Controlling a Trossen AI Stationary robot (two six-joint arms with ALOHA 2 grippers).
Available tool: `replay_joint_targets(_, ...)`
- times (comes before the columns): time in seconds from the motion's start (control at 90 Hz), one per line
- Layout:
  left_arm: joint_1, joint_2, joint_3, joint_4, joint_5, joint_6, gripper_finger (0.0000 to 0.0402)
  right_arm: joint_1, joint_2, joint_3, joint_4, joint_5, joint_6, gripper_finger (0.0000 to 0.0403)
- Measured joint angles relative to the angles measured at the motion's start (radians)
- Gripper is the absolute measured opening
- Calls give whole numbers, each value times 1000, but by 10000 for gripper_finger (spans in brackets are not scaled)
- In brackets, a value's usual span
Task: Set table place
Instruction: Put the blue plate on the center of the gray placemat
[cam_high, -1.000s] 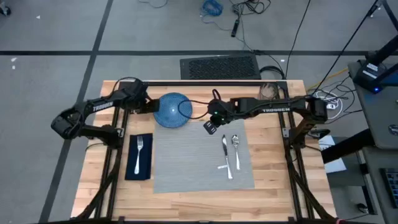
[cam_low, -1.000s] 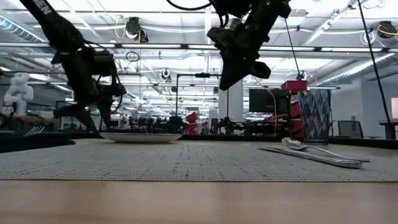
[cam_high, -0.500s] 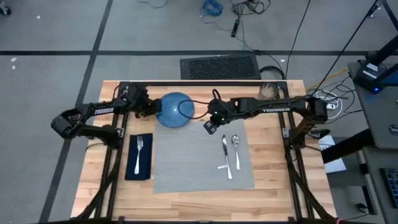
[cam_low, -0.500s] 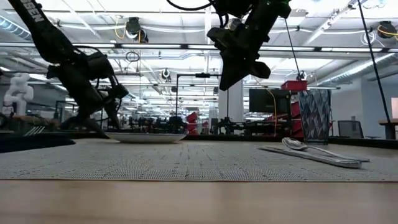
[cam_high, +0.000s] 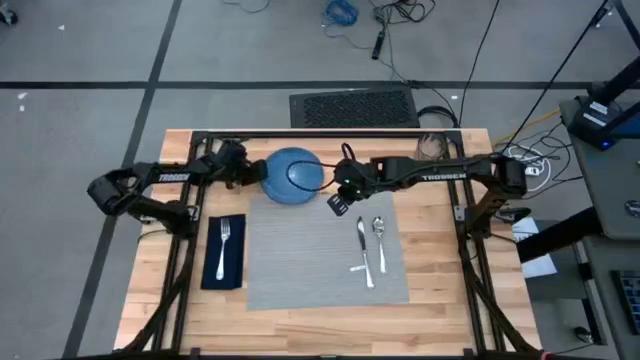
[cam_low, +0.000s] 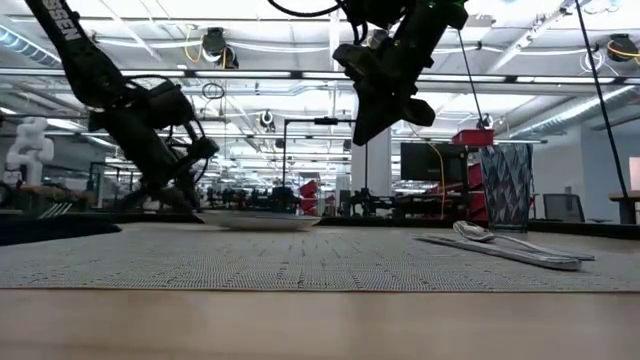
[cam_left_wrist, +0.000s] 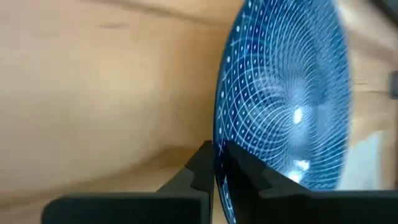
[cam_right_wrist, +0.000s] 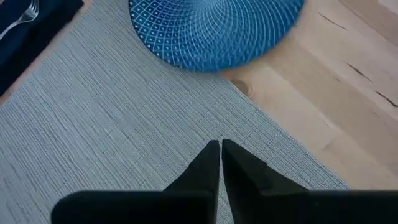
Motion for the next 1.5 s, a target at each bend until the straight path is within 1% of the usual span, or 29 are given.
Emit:
replay_joint_targets(0.156, -15, 9, -1, 84, 34, -26, 3, 0, 0, 0, 0, 0, -4, 6)
replay_joint_targets(0.3, -17, 10, -2, 115, 136, -33, 1, -2, 0, 0, -3, 0, -23, 6)
replay_joint_targets(0.411, -40, 7, -1, 112, 195, -50, 0, -11, 0, 0, -13, 0, -25, 6)
replay_joint_targets(0.622, -113, -46, -3, 102, 320, -46, 0, -23, 0, 0, -28, 0, -29, 6)
replay_joint_targets(0.778, -143, -114, -3, 110, 368, -44, 0, -24, 0, 0, -29, 0, -45, 6)
replay_joint_targets(0.911, -216, -132, -2, 106, 401, -51, 0, -34, 0, 0, -30, 0, -48, 6)
replay_joint_targets(1.044, -330, -131, -2, 103, 404, -71, 0, -44, 0, 0, -32, 0, -49, 6)
replay_joint_targets(1.233, -485, -121, -2, 103, 365, -75, 0, -58, 0, 0, -32, 0, -49, 6)
replay_joint_targets(1.389, -567, -99, -2, 106, 331, -77, 0, -62, 0, 0, -25, 0, -49, 6)
replay_joint_targets(1.5, -612, -60, -1, 109, 303, -77, 0, -62, 0, 0, -21, 0, -49, 6)
